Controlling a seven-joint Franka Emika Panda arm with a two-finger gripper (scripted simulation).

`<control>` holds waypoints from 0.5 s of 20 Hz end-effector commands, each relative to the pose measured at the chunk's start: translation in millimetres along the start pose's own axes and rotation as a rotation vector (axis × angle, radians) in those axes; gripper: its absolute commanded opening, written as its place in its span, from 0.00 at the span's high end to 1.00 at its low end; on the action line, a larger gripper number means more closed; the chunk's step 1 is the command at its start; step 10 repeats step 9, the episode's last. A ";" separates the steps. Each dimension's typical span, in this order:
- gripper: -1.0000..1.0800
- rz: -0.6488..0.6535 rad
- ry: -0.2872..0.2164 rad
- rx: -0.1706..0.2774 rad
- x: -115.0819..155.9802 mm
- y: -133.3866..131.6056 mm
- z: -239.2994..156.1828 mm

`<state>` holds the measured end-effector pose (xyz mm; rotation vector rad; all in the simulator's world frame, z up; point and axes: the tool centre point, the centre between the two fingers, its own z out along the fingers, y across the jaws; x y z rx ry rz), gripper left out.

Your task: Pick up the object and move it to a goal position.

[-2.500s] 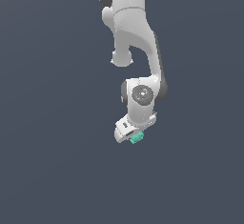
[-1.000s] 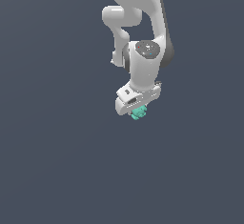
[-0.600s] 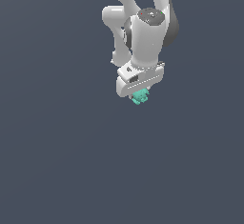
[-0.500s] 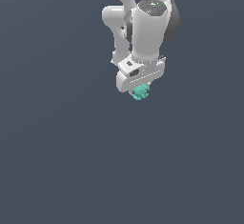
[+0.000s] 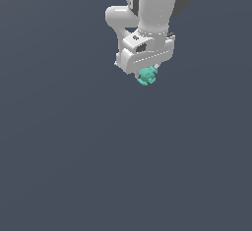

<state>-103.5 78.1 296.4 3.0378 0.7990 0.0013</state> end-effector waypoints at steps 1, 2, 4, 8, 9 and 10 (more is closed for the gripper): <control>1.00 0.000 -0.001 0.001 -5.2 -3.7 -11.1; 1.00 0.000 -0.001 0.001 -6.7 -4.6 -14.6; 1.00 0.000 -0.001 0.001 -8.8 -6.3 -20.2; 1.00 0.000 -0.001 0.001 -10.3 -7.5 -25.8; 1.00 0.001 -0.001 0.001 -10.4 -7.5 -26.0; 1.00 0.001 -0.001 0.001 -10.4 -7.5 -26.0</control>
